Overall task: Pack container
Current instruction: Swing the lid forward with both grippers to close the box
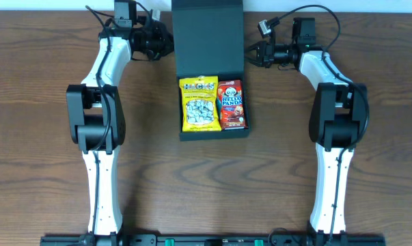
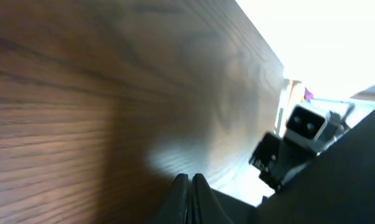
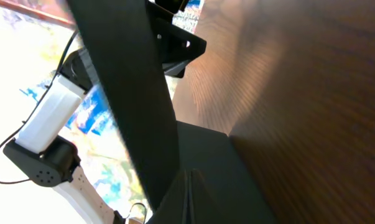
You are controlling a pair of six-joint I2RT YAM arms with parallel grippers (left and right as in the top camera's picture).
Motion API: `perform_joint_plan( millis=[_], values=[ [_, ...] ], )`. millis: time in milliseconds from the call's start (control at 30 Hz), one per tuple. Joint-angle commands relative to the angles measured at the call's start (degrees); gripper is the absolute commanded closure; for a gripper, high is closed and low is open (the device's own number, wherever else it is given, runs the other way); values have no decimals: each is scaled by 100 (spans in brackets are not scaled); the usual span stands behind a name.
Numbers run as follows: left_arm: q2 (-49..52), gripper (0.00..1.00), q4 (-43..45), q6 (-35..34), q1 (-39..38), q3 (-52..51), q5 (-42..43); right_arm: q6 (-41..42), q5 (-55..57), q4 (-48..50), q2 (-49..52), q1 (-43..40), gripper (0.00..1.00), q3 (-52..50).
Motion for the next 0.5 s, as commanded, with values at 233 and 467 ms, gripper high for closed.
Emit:
perform_joint_plan(
  millis=[233,467],
  values=[
    [-157,94,-588,811,-85,11,389,1029,-402,960,-26,35,98,11],
    [-437,94,-1056,1364,-195,11,334,1445,-442,1235,-101,79,99,13]
  ],
)
